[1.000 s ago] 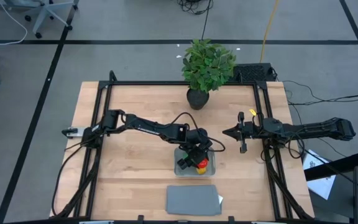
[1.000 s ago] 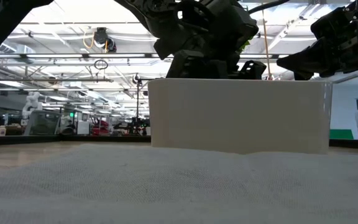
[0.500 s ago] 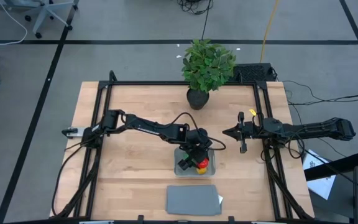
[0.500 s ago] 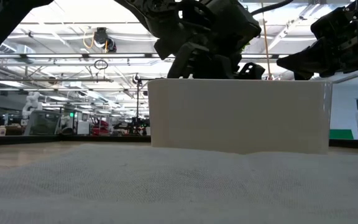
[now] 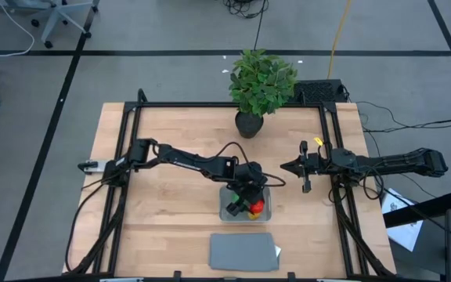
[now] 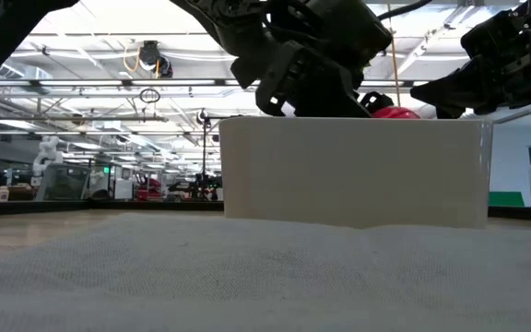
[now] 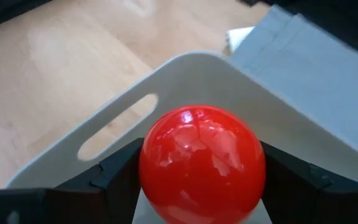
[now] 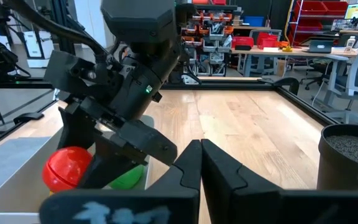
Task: Pick and placing Produce into tupperware
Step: Put the tomato into the bin, then return to Home Position
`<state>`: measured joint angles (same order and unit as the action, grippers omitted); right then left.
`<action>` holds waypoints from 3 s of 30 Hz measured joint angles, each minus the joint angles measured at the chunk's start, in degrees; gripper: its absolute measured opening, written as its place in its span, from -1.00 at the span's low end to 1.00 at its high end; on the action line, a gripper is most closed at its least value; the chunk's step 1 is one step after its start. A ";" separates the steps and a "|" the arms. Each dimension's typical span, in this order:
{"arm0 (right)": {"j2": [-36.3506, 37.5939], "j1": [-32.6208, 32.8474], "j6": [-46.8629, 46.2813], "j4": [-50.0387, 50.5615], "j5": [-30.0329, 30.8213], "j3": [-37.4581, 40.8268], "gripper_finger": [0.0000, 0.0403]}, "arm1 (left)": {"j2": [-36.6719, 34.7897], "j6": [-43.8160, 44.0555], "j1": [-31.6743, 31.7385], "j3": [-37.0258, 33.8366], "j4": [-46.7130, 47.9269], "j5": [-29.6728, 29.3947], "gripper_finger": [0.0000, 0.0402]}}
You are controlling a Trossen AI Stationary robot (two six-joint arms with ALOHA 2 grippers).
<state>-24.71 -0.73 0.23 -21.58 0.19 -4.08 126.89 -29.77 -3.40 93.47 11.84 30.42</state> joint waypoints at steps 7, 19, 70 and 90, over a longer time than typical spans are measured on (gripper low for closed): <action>0.00 0.00 0.00 0.00 0.00 0.00 -1.00 | 0.00 1.24 -1.27 0.00 0.07 -6.78 0.34; 0.00 0.00 0.00 -0.44 0.00 0.00 -1.00 | -0.04 6.82 -0.35 0.00 3.00 -4.99 0.42; 1.16 0.00 -1.05 -4.72 -0.20 0.02 -1.00 | -27.41 5.95 -2.60 -0.80 17.54 -35.38 -0.99; 2.93 0.04 -1.20 -4.33 -0.37 0.02 -1.00 | -60.85 15.94 8.86 -51.42 -31.39 -33.40 -1.00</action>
<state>-21.78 -0.69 -0.97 -25.91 -0.19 -4.05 66.04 -13.82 5.46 42.05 -19.56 -2.98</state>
